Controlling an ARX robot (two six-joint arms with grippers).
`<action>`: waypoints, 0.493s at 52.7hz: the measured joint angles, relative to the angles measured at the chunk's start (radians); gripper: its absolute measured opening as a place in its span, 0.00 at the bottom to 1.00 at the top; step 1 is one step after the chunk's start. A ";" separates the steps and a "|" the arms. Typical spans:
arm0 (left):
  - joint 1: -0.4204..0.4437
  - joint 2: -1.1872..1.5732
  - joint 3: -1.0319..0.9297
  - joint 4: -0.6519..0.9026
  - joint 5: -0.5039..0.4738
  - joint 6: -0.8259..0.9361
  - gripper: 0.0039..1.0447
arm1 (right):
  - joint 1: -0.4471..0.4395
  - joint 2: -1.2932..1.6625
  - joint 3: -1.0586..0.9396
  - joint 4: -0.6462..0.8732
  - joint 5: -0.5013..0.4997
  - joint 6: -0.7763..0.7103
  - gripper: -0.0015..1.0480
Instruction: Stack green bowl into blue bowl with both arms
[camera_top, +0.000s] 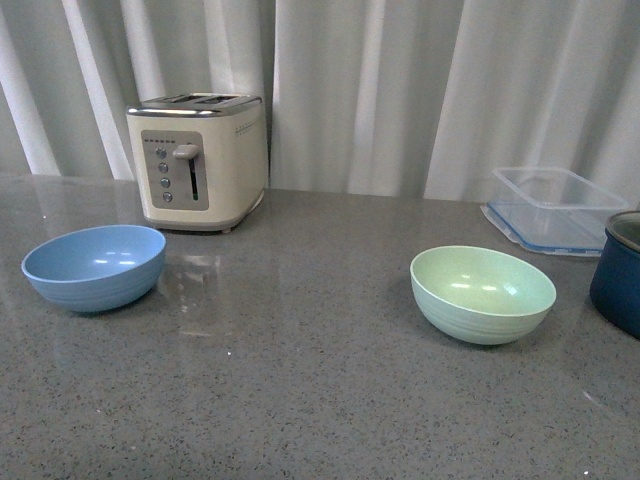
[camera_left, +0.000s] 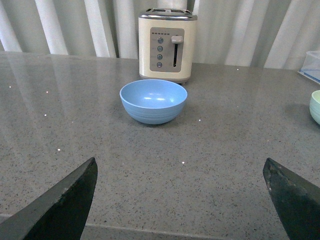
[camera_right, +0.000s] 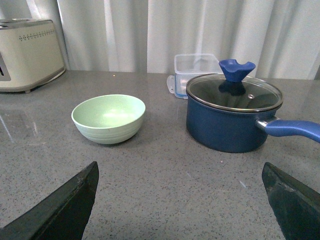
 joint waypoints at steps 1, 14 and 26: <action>0.000 0.000 0.000 0.000 0.000 0.000 0.94 | 0.000 0.000 0.000 0.000 0.000 0.000 0.90; 0.000 0.000 0.000 0.000 0.000 0.000 0.94 | 0.000 0.000 0.000 0.000 0.000 0.000 0.90; -0.028 0.024 0.013 -0.049 -0.090 -0.002 0.94 | 0.000 0.000 0.000 0.000 0.000 0.000 0.90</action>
